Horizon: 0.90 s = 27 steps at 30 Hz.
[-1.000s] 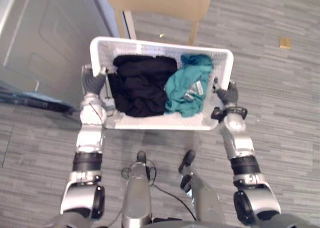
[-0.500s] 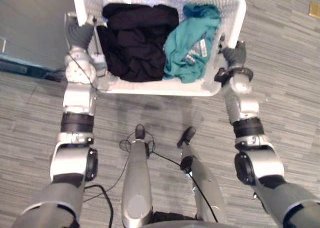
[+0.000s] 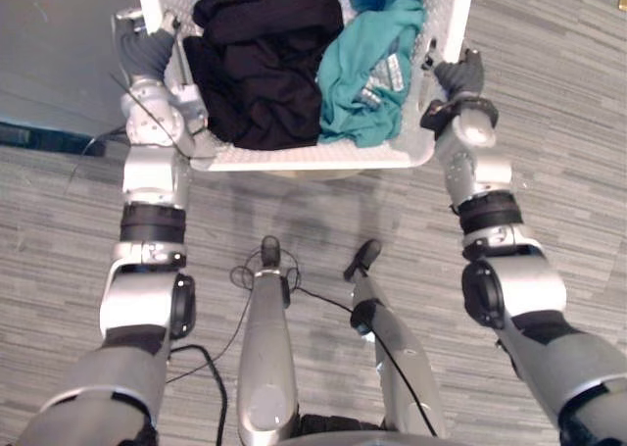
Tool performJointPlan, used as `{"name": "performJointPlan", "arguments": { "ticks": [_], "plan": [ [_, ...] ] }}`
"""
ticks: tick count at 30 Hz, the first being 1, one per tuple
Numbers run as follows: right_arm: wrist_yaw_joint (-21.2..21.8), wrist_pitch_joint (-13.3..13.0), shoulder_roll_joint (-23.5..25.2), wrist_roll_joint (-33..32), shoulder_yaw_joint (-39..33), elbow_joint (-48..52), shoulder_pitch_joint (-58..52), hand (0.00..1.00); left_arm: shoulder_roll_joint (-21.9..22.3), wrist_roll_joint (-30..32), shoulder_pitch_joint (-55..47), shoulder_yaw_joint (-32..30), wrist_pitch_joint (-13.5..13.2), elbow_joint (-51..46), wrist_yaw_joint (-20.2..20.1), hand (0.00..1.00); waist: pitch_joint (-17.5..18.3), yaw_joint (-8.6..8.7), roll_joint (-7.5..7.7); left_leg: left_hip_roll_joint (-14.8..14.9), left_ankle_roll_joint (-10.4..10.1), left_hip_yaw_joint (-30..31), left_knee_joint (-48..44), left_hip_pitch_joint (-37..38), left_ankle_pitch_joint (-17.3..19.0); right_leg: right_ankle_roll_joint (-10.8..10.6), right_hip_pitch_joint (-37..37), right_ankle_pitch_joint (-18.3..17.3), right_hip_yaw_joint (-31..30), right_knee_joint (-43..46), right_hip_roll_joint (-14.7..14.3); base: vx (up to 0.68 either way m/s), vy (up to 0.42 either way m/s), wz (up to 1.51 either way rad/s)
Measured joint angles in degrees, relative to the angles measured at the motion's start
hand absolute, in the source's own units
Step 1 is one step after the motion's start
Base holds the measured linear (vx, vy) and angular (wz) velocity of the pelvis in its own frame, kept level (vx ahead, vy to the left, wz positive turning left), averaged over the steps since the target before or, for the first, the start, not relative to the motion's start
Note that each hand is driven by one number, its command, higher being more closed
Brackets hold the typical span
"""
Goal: Pick up the laundry basket with both hands and put the clothes into the washing machine.
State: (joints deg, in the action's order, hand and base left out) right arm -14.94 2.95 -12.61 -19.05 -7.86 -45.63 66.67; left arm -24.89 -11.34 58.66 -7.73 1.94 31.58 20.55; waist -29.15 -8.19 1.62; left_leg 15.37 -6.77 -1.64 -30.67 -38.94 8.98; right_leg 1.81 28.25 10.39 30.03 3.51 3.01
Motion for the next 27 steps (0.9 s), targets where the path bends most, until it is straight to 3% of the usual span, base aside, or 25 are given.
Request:
{"name": "performJointPlan", "arguments": {
  "ticks": [6,12,18,23,27],
  "plan": [
    [0.1,0.3,-0.15,-1.24,2.16,-3.44,1.14,0.0,0.04,-2.09,5.02,-2.05,-0.1,2.74,2.3,0.0,0.0,0.52,0.0,0.08,-0.74,-0.19,2.09,1.31,-1.5,0.34,-0.34,1.3,0.17,-0.23,-0.06,0.01,0.007,0.0],
    [1.07,0.77,0.91,-3.79,3.97,-3.03,1.68,0.0,-0.18,-6.07,6.53,-1.84,-3.12,2.64,1.94,0.0,0.02,1.07,0.03,0.41,-0.85,-0.64,2.85,3.26,-1.62,0.37,-2.5,1.41,-0.24,-2.21,-0.82,0.0,0.003,0.0],
    [1.3,0.67,0.53,-5.46,3.76,1.7,0.72,0.0,-3.51,-7.13,6.45,-1.87,-3.45,1.91,1.48,0.0,0.04,1.15,0.07,0.97,-1.39,-1.49,3.69,4.23,-2.13,0.35,-3.15,1.4,-0.41,-3.47,-1.47,-0.01,0.005,-0.05],
    [1.93,-0.14,-3.36,-6.25,2.97,16.34,-9.31,0.0,-8.66,-7.23,0.02,-2.17,-3.4,-3.4,-3.42,0.0,0.12,1.01,0.21,2.03,-1.41,-2.44,3.75,7.51,-2.09,-0.94,-5.21,0.44,-1.03,-1.71,-1.85,0.03,0.032,-0.07],
    [2.78,-1.36,-5.98,-6.13,-2.42,34.0,-28.74,0.0,-9.03,-6.94,-15.84,-10.19,-3.51,-17.99,-3.81,0.0,0.13,1.16,0.22,1.75,-1.52,-3.26,4.01,11.38,-1.86,0.53,-6.56,-3.71,-0.84,4.04,0.01,0.04,0.05,0.04]
  ]
}}
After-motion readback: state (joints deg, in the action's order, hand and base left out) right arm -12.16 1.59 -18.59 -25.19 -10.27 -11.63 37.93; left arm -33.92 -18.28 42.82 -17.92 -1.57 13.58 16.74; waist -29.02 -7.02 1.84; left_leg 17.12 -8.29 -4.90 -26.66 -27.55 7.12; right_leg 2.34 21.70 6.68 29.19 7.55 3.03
